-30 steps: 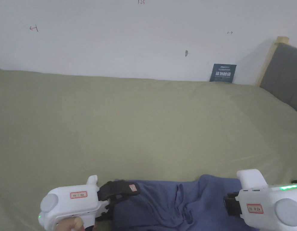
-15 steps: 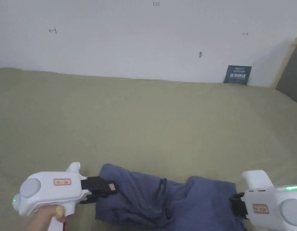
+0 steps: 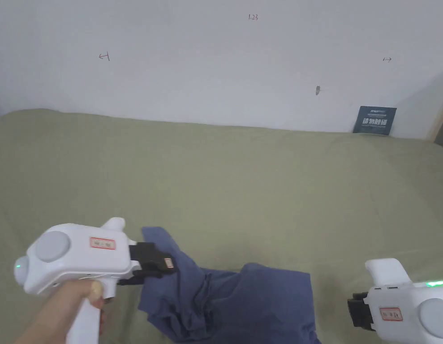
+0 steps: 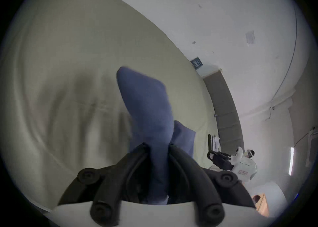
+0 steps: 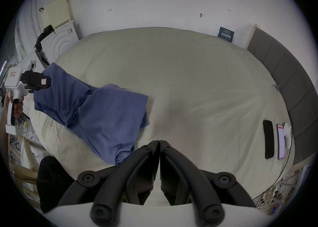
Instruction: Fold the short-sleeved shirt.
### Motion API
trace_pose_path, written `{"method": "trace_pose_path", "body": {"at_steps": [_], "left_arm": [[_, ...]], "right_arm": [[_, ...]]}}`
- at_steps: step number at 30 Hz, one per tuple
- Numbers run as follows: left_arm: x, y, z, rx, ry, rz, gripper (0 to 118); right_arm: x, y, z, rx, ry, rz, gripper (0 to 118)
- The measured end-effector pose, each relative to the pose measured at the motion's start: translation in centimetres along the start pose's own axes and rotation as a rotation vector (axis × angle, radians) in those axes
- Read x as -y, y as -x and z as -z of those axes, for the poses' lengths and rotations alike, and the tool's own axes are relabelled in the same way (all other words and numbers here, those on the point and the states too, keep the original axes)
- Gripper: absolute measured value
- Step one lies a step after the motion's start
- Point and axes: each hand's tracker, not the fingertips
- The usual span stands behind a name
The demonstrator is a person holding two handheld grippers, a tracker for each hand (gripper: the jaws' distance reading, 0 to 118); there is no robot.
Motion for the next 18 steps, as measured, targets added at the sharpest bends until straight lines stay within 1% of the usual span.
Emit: {"method": "trace_pose_path", "body": {"at_steps": [4, 8, 12, 13, 14, 15, 16, 17, 18], "left_arm": [[1.6, -4.5, 4.8, 0.086, 0.067, 0.07, 10], [2.3, -6.6, 9.5, 0.152, 0.165, 0.094, 10], [3.3, -7.6, 12.9, 0.164, 0.23, 0.119, 12], [3.6, -7.6, 13.6, 0.165, 0.236, 0.114, 18], [3.7, -7.5, 14.2, 0.164, 0.236, 0.111, 30], [3.7, -7.2, 14.5, 0.166, 0.229, 0.107, 35], [3.7, -6.8, 14.7, 0.205, 0.225, 0.065, 35], [3.8, -6.6, 14.6, 0.267, 0.225, 0.02, 53], [3.7, -6.2, 14.4, 0.332, 0.225, -0.011, 68]], "right_arm": [[0.4, -1.2, -0.3, 0.012, -0.001, 0.015, 7], [0.9, -2.4, -0.3, 0.024, 0.005, 0.033, 7], [1.5, -2.9, -0.1, 0.022, 0.016, 0.037, 7], [1.7, -3.0, 0.0, 0.025, 0.019, 0.039, 7], [1.8, -3.2, 0.2, 0.028, 0.023, 0.043, 7], [1.9, -3.3, 0.3, 0.03, 0.027, 0.05, 7], [2.0, -3.5, 0.5, 0.03, 0.034, 0.059, 7], [2.1, -3.6, 0.7, 0.028, 0.043, 0.069, 7], [2.2, -3.7, 0.8, 0.026, 0.048, 0.072, 7]]}}
